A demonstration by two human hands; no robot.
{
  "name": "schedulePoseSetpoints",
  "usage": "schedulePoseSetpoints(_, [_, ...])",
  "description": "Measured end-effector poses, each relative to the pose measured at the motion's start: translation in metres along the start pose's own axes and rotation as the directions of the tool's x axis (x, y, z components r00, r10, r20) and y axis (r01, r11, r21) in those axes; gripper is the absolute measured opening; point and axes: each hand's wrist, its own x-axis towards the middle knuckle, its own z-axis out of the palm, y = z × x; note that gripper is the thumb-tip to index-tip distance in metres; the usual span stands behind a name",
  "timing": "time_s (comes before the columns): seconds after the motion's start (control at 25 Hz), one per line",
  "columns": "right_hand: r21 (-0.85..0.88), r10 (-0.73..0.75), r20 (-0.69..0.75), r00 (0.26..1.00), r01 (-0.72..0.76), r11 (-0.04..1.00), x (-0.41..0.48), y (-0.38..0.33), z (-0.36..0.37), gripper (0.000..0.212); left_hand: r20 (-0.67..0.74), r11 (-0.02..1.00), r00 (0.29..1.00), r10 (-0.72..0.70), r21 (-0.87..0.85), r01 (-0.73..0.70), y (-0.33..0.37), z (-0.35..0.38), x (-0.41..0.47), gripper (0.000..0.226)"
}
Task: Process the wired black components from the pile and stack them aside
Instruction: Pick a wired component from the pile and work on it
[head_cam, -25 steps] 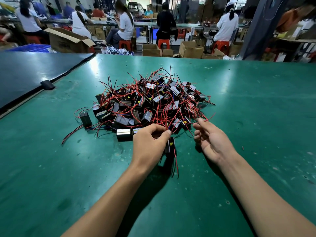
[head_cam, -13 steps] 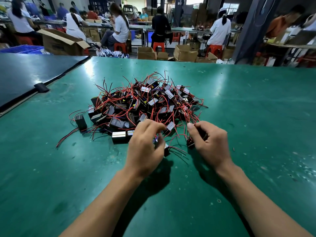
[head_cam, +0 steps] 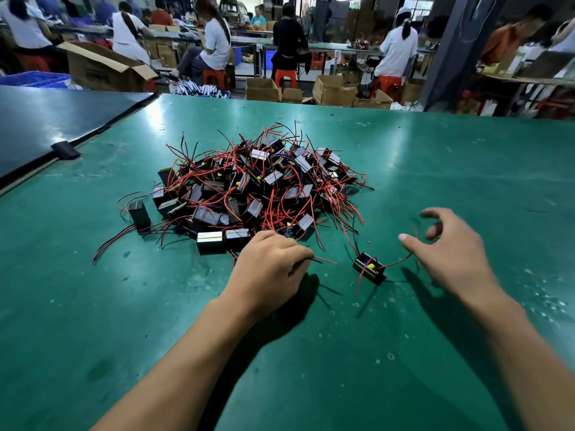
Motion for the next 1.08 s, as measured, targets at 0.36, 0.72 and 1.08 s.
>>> schedulePoseSetpoints(0.36, [0.026, -0.194, 0.196, 0.961, 0.192, 0.981, -0.006, -0.047, 0.052, 0.019, -0.335, 0.992, 0.941, -0.041, 0.102, 0.079, 0.007, -0.002, 0.004, 0.017])
schedulePoseSetpoints(0.72, [0.205, -0.362, 0.333, 0.871, 0.307, 0.929, -0.018, -0.03, 0.049, 0.03, -0.034, 0.88, 0.942, -0.333, 0.347, 0.323, 0.013, -0.001, 0.001, 0.018])
schedulePoseSetpoints(1.08, [-0.102, -0.31, 0.452, 0.836, 0.393, 0.914, -0.006, -0.046, 0.031, 0.032, 0.028, 0.95, 0.972, -0.235, 0.22, 0.223, 0.014, 0.002, 0.004, 0.012])
